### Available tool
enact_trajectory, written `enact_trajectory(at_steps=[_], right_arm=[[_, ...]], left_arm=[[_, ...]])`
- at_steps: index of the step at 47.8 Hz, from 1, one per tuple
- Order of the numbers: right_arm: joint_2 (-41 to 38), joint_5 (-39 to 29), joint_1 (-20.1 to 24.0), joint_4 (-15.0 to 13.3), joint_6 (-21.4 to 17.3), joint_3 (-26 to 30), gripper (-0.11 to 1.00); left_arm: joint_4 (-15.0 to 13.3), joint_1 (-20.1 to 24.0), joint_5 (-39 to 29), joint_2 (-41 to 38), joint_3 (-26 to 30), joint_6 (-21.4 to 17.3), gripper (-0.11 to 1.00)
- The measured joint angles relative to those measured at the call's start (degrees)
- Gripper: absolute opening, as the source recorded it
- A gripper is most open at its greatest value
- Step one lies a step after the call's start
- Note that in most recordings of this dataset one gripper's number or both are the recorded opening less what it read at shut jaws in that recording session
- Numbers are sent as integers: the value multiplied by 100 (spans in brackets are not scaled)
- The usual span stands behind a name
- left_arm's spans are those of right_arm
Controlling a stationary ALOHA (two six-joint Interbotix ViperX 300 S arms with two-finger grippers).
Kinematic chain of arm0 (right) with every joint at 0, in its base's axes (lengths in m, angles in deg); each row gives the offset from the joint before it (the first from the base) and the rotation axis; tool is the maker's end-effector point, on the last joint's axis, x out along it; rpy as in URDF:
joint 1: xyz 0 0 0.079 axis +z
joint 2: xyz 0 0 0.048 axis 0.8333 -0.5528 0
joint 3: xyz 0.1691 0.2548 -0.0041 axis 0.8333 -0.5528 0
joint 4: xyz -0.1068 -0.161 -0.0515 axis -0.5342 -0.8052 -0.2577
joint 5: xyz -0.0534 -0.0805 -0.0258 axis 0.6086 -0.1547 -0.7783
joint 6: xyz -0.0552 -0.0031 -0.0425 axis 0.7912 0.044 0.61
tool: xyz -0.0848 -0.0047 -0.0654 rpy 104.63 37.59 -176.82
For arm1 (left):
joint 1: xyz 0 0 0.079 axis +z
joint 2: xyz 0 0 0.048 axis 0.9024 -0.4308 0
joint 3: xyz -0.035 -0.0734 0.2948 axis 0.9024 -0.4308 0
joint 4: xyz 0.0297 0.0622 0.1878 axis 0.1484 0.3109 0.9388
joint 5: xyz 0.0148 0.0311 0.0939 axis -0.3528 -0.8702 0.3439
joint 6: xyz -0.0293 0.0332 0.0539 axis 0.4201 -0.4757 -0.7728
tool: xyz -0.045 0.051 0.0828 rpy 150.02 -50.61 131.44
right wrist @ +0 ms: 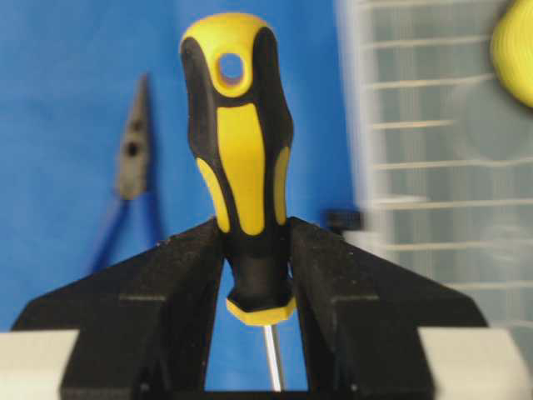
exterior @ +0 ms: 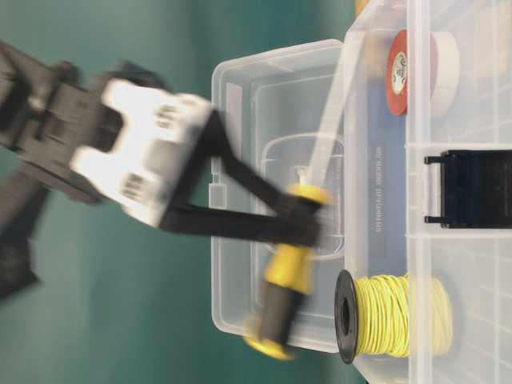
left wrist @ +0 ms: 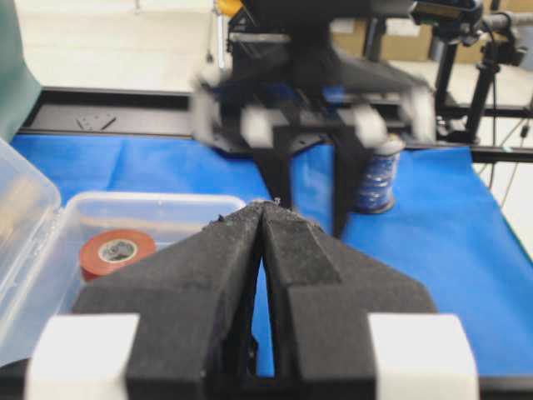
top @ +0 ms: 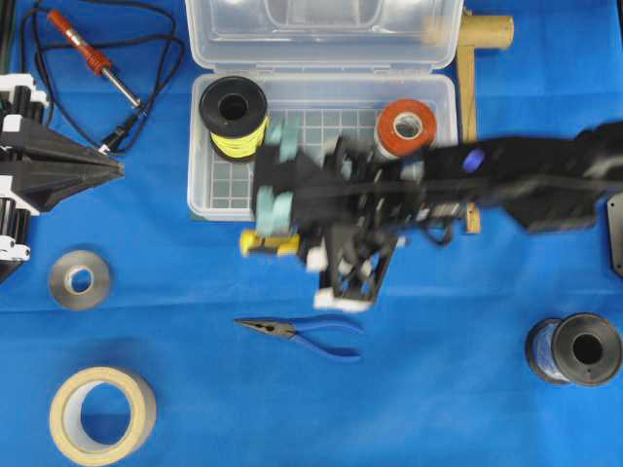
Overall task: Pick the screwdriver from the toolbox among several items.
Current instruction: 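Lift the screwdriver out of the toolbox with the right gripper, moving toward the pliers, then lower the screwdriver onto the table beside the blue pliers and open the right gripper, then raise the open right gripper away from the screwdriver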
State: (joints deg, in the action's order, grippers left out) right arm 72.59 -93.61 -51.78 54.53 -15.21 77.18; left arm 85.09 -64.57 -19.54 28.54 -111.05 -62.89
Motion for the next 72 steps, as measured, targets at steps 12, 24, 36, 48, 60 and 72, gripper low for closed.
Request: enact_trajectory(at_steps=[12, 24, 36, 48, 60, 72], right_arm=[[-984, 466, 299, -18, -536, 132, 26], [-1670, 519, 378, -53, -949, 422, 26], [-1828, 352, 378, -62, -1037, 483, 26], [-1819, 132, 378, -70, -1055, 519, 65], [-1046, -571, 387, -536, -1046, 519, 71], [527, -861, 571, -1362, -1055, -18, 72]], left_arm=[[0, 0, 26, 0, 9, 18, 0], [-9, 0, 53, 0, 0, 26, 0], [-9, 0, 53, 9, 0, 26, 0], [-9, 0, 53, 9, 0, 35, 0], [-9, 0, 44, 9, 0, 35, 0], [-9, 0, 35, 9, 0, 88, 0]])
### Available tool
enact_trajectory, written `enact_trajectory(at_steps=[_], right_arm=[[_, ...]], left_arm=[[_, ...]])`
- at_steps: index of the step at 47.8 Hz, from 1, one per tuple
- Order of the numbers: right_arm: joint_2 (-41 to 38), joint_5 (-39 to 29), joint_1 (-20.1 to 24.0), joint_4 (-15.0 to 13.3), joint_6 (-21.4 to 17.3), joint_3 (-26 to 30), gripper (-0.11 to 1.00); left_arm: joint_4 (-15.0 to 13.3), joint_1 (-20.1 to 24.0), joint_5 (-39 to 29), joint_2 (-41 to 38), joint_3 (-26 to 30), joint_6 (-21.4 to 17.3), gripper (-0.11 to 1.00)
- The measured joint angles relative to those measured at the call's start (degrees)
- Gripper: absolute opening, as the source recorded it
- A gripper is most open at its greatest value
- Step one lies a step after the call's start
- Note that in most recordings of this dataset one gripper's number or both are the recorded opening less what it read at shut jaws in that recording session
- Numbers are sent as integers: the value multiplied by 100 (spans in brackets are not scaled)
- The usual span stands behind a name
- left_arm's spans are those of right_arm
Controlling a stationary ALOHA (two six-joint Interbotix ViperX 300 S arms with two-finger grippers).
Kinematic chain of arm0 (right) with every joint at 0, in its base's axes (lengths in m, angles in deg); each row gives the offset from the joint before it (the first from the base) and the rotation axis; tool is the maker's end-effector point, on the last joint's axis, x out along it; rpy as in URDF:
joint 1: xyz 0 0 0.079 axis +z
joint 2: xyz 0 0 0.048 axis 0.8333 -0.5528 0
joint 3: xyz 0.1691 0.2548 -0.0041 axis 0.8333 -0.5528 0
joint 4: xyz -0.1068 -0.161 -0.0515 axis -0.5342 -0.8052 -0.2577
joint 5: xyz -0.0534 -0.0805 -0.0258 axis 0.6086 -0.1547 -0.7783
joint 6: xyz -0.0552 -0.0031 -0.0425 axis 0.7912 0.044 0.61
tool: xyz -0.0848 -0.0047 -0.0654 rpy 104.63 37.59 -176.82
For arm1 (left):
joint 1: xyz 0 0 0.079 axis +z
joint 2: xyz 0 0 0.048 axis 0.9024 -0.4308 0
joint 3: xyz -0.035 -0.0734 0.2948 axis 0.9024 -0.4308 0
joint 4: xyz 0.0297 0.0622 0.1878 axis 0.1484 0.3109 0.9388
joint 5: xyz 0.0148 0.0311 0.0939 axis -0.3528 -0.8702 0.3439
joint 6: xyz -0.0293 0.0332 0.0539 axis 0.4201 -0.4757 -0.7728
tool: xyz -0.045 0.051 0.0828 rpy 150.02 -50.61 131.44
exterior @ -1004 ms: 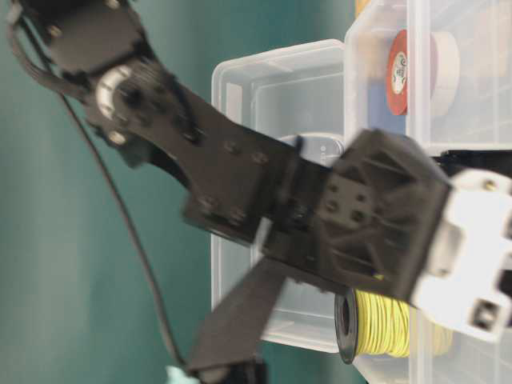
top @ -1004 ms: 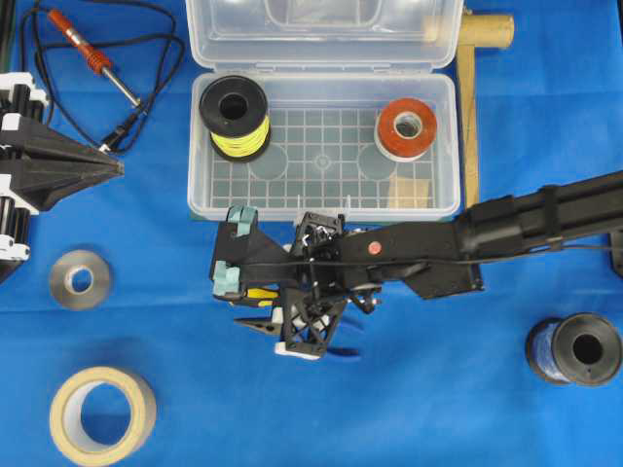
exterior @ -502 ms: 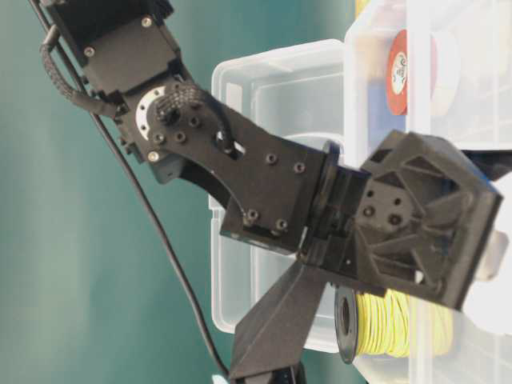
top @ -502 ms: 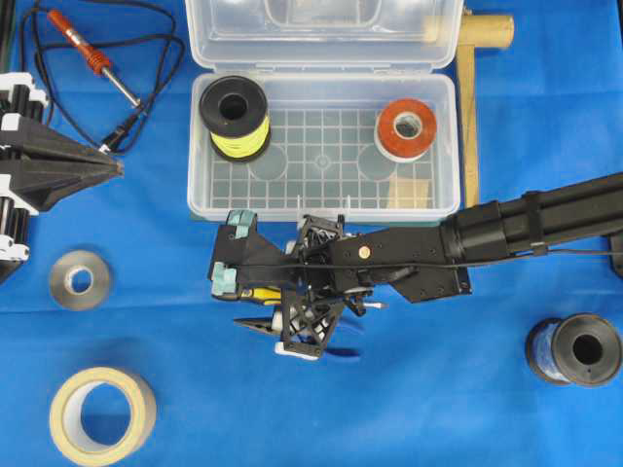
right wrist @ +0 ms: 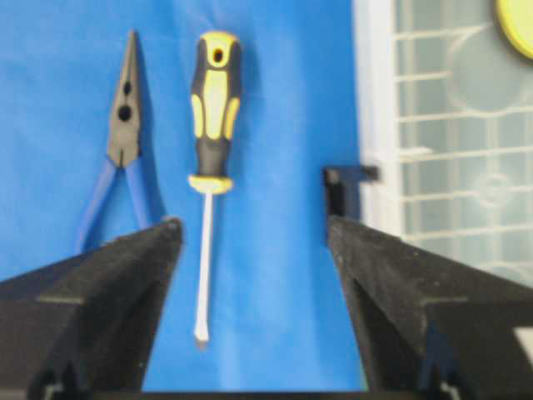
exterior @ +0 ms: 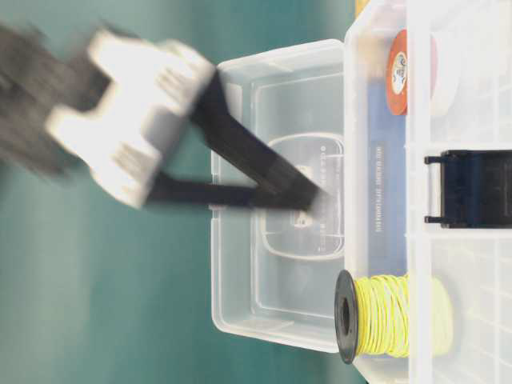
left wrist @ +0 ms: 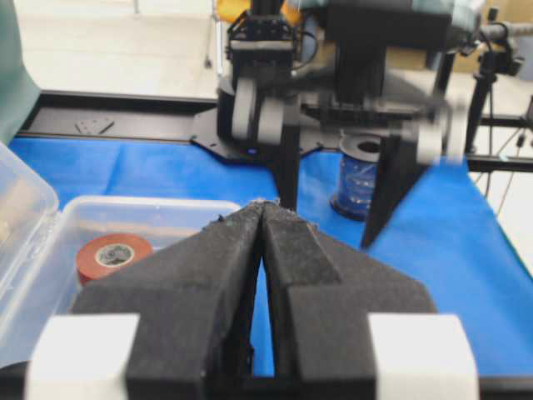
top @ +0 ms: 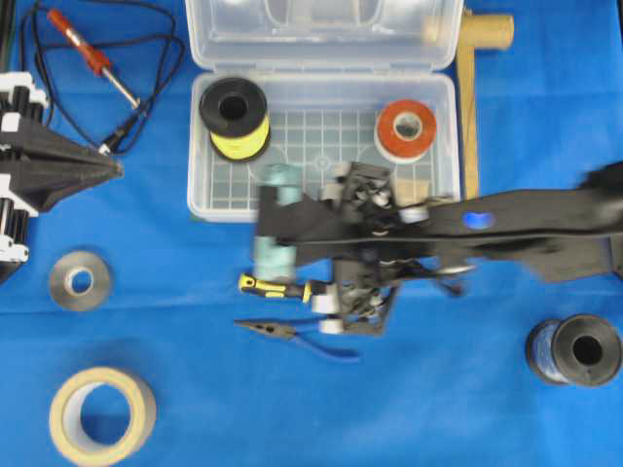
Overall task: Pick the screwdriver from the toolbox among several items.
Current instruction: 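Raise the open right gripper away from the screwdriver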
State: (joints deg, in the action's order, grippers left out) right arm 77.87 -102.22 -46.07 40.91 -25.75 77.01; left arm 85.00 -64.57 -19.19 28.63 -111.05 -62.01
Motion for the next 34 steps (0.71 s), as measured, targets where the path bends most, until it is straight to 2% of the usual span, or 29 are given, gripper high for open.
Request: enact_trajectory(at_steps=[6, 19, 34], right_arm=[[870, 264, 88, -299, -123, -721, 72], [2988, 1494, 105, -694, -686, -2707, 72], [5168, 2646, 105, -932, -738, -4711, 72]], left_arm=[[0, 0, 0, 0, 0, 0, 0], [-9, -9, -9, 44, 0, 9, 0], [0, -97, 0, 53, 0, 18, 0]])
